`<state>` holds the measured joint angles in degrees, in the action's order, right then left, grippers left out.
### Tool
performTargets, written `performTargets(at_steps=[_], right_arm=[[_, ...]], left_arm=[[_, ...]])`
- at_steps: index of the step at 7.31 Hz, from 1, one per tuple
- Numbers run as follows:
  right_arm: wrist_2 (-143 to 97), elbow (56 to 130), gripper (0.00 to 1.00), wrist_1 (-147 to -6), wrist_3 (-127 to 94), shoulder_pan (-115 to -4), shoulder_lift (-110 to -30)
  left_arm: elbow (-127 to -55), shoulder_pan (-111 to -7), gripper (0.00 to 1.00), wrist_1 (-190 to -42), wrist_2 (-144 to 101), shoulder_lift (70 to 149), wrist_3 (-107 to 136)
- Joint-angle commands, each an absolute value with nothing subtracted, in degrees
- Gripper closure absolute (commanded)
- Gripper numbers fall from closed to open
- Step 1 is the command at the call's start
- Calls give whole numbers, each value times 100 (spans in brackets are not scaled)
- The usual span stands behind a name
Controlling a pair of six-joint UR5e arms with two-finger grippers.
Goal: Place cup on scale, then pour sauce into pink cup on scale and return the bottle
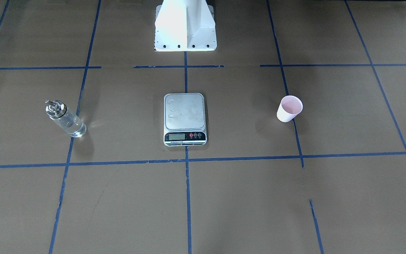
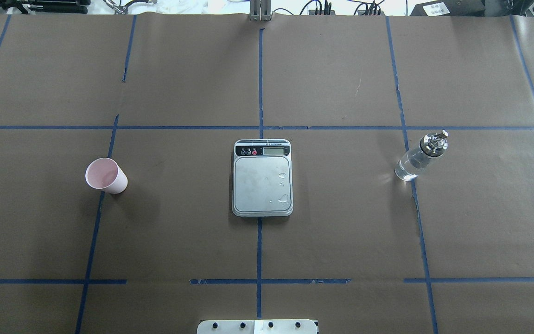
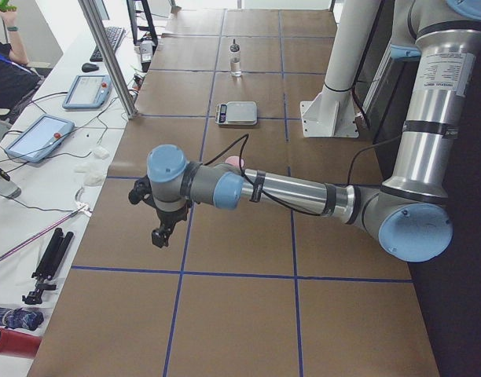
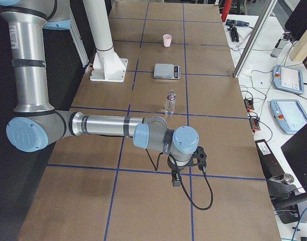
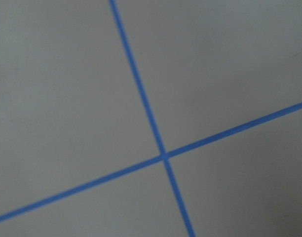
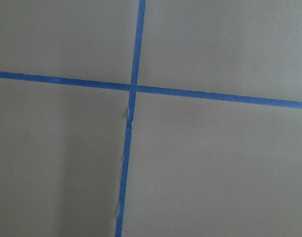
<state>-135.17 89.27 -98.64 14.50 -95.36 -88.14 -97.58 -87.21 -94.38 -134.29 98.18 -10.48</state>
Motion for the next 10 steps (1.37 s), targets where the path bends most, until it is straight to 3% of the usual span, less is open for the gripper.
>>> performTargets(at_steps=[1, 3, 6, 8, 10], right_arm=[[-13588, 8982, 0, -9861, 1450, -9536, -8807], [-13597, 9044, 0, -9861, 1450, -9536, -8807], [-13570, 9053, 0, -9870, 1450, -9519, -8789], [-13562, 9122, 0, -9861, 1459, -9510, -8780], [-13535, 9141, 0, -9861, 1459, -9483, -8780]], left_arm=[[-10867, -7872, 0, -9466, -13447, 9774, 169], [-11415, -7209, 0, -9475, -13561, 9817, 1541], [-11224, -6173, 0, -9772, -13205, 9756, 4293], [-11145, -5768, 0, -11555, -13053, 8891, 5765], [-10943, -4699, 0, -12216, -12115, 8938, 7343]])
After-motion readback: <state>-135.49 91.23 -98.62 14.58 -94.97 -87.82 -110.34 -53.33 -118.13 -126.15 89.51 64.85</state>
